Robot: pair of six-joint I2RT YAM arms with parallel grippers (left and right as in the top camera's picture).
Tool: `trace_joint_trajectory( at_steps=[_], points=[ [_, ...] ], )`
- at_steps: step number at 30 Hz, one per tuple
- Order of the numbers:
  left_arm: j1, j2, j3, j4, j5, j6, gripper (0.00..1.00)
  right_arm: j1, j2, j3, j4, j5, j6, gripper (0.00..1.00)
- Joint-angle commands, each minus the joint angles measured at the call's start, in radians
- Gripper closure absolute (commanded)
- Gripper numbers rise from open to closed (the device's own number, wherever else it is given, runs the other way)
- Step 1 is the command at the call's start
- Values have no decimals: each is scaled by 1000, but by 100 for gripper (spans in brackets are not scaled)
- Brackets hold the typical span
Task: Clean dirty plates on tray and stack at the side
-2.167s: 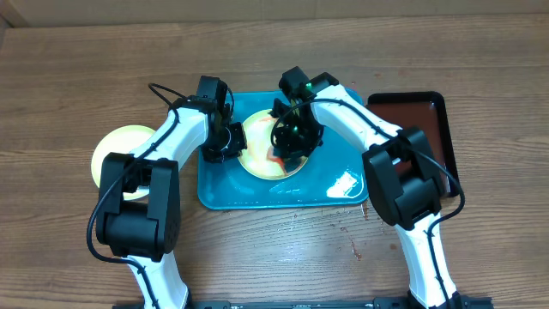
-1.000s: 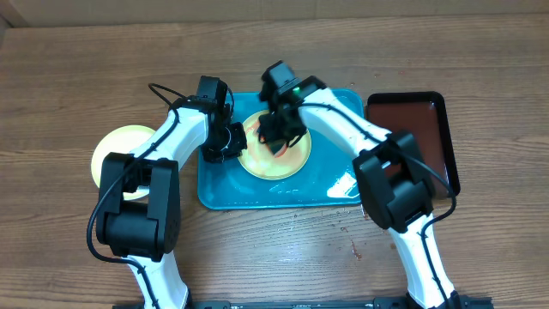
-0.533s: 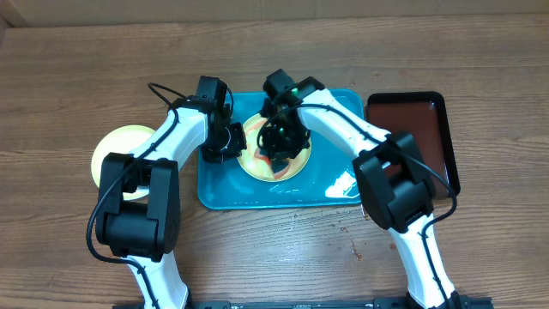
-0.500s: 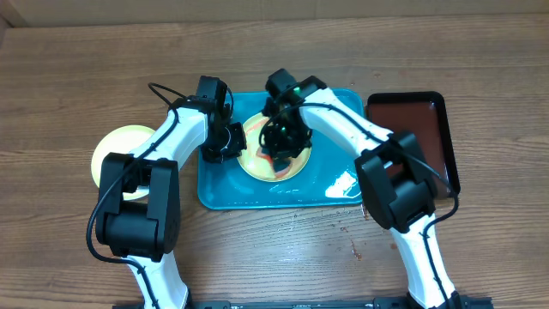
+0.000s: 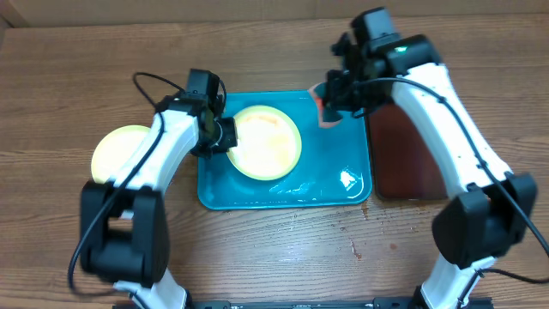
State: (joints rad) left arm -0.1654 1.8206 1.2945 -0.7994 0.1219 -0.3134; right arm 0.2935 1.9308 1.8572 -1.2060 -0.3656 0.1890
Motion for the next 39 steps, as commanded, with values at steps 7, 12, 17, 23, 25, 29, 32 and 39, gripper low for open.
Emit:
trace_joint_trajectory(
  at_steps=[7,12,17,23,25,29,32,39],
  points=[
    [-7,-219,-1,-58,-314,30,96,-93,-37,9,-54,-3,-15,96],
    [-58,-259,-1,-72,-449,30,96,-93,-37,9,-53,-3,-30,96],
    [-153,-271,-1,-101,-629,17,96,-93,-37,9,-53,-2,-33,96],
    [-282,-271,-1,-117,-889,-42,96,-93,-37,9,-54,-2,-33,96],
    [-313,-271,-1,-117,-959,-64,96,-93,-37,9,-54,-2,-33,96],
    [-372,-271,0,-104,-1090,-76,96,-93,-37,8,-58,-2,-33,96],
    [-425,-271,0,-84,-1221,-76,96,-93,-37,8,-61,-2,-33,96],
    [-549,-271,0,-37,-1497,-76,96,-93,-37,8,-71,-2,-33,96]
  ],
)
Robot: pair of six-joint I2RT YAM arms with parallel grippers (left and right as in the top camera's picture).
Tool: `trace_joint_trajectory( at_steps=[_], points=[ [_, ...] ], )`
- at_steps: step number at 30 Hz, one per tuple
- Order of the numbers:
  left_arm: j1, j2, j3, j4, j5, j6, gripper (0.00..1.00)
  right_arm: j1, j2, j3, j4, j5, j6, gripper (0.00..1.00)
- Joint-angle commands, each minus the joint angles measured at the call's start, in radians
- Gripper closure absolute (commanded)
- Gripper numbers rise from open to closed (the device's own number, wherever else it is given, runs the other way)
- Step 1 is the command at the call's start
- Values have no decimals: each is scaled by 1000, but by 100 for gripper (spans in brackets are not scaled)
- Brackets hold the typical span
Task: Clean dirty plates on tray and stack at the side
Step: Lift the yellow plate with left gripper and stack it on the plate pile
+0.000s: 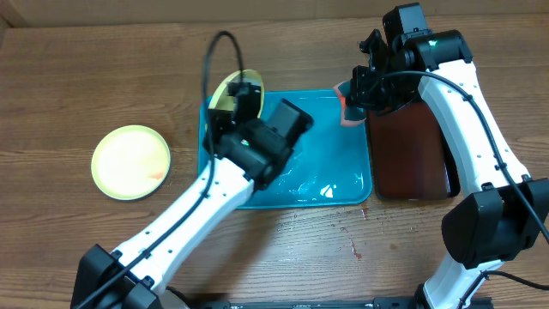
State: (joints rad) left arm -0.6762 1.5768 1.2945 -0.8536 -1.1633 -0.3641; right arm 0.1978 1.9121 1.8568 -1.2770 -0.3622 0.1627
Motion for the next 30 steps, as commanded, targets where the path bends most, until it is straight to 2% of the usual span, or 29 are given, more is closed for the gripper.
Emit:
trace_joint_trajectory(
  at_steps=[1,8,19,26,30],
  points=[
    [-51,-27,0,23,-239,-25,96,3,-18,9,-1,-6,-6,96],
    [-109,-27,0,67,-389,-25,96,3,-18,9,-7,-6,-6,96],
    [-110,-27,0,74,-387,-25,96,3,-18,9,-12,-6,-6,96],
    [-109,-27,0,72,-275,-25,96,3,-18,9,-14,-6,-6,96],
    [-109,-27,-1,71,-115,-62,96,3,-18,9,-18,-6,-6,96]
  ],
)
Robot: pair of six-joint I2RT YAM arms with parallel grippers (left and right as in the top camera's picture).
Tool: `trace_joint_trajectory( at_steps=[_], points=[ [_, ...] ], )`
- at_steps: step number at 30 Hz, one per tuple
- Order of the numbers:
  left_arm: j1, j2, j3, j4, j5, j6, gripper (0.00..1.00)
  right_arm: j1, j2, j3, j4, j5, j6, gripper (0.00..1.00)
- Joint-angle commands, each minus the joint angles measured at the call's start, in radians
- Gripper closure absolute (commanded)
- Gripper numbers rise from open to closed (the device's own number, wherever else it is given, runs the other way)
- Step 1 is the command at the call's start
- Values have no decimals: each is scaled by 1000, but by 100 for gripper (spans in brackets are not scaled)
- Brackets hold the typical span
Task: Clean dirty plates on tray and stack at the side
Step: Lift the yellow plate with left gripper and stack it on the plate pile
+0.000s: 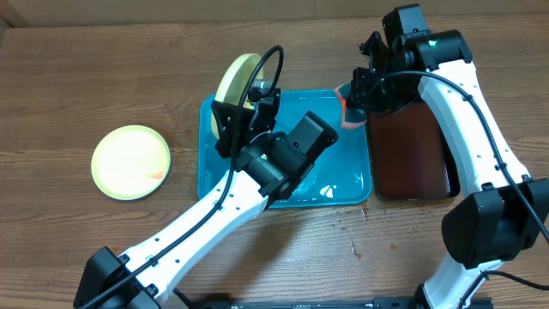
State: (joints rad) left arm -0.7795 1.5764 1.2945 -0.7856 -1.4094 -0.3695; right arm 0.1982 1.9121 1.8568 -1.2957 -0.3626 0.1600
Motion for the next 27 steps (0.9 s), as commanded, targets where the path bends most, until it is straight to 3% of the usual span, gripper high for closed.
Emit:
trace_joint_trajectory(
  at_steps=[1,7,11,21,27],
  points=[
    [-5,-27,0,0,198,-58,96,3,-18,9,-1,-5,-4,96],
    [72,-26,-3,-18,800,-66,96,3,-18,9,-1,-5,-4,96],
    [199,-26,-3,-22,1063,-65,96,3,-18,9,-1,-5,-4,96],
    [681,-26,-3,-86,1484,-13,96,3,-18,9,-13,-5,-11,96],
    [1019,-26,-3,-145,1568,53,96,3,-18,9,-16,-5,-11,96]
  ],
)
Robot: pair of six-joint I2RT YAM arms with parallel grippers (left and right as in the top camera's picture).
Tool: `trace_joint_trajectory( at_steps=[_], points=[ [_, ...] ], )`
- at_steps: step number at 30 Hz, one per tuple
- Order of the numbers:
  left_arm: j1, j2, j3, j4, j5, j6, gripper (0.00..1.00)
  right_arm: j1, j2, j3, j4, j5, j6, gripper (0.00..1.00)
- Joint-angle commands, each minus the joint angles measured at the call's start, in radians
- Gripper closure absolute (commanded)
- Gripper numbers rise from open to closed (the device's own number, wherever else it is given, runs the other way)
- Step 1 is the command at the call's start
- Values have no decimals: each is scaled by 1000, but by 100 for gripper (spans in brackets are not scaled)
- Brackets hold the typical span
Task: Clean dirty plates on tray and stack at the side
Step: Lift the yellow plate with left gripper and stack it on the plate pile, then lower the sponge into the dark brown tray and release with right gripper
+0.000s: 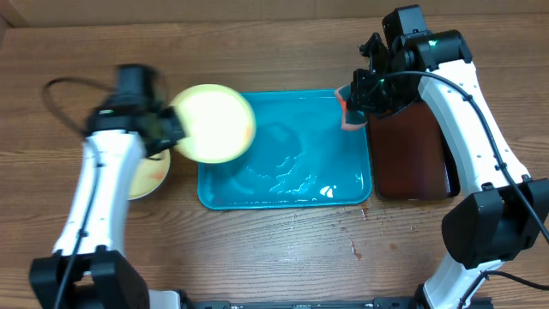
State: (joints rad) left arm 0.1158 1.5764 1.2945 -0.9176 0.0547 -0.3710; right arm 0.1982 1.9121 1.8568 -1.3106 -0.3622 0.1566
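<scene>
My left gripper [174, 129] is shut on the left rim of a pale yellow plate [216, 123]. It holds the plate above the left edge of the teal tray [292, 184]. A second yellow plate [152, 178] lies on the table to the left, mostly hidden under my left arm. The tray's wet floor holds no plate. My right gripper [350, 101] hangs over the tray's far right corner, shut on an orange sponge [349, 116].
A dark brown mat [412, 154] lies right of the tray, under my right arm. The wooden table [283, 249] runs along the front of the tray. A cable loops off my left arm at the far left.
My left arm has moved from across the tray to the left side. The plate, then on edge at the tray's far left corner, now faces up over the tray's left edge. The right arm kept still.
First the plate lay on the tray with my left gripper at its left rim and the sponge held at the tray's far right corner. Then the plate stood tilted at the far left corner, then more upright. Now it hangs near the side plate.
</scene>
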Motion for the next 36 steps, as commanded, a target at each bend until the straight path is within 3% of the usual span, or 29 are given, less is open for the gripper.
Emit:
trace_joint_trajectory(
  at_steps=[1,5,11,16,21,28,36],
  points=[
    [181,-26,-3,-21,104,61,96,3,-18,9,-3,-6,-8,96],
    [351,-26,-11,-20,103,61,96,3,-18,9,-4,-6,-8,96],
    [463,-26,-83,35,66,58,96,3,-18,9,-4,-6,-8,96],
    [494,-22,-191,157,-66,0,96,3,-18,9,-4,-6,-8,96],
    [505,2,-259,256,-74,-4,96,3,-18,9,-6,-6,-8,96],
    [500,71,-265,268,-72,-3,95,3,-18,9,-5,-6,-8,96],
    [498,98,-259,265,74,93,51,3,-18,9,-5,-6,-8,96]
  ],
)
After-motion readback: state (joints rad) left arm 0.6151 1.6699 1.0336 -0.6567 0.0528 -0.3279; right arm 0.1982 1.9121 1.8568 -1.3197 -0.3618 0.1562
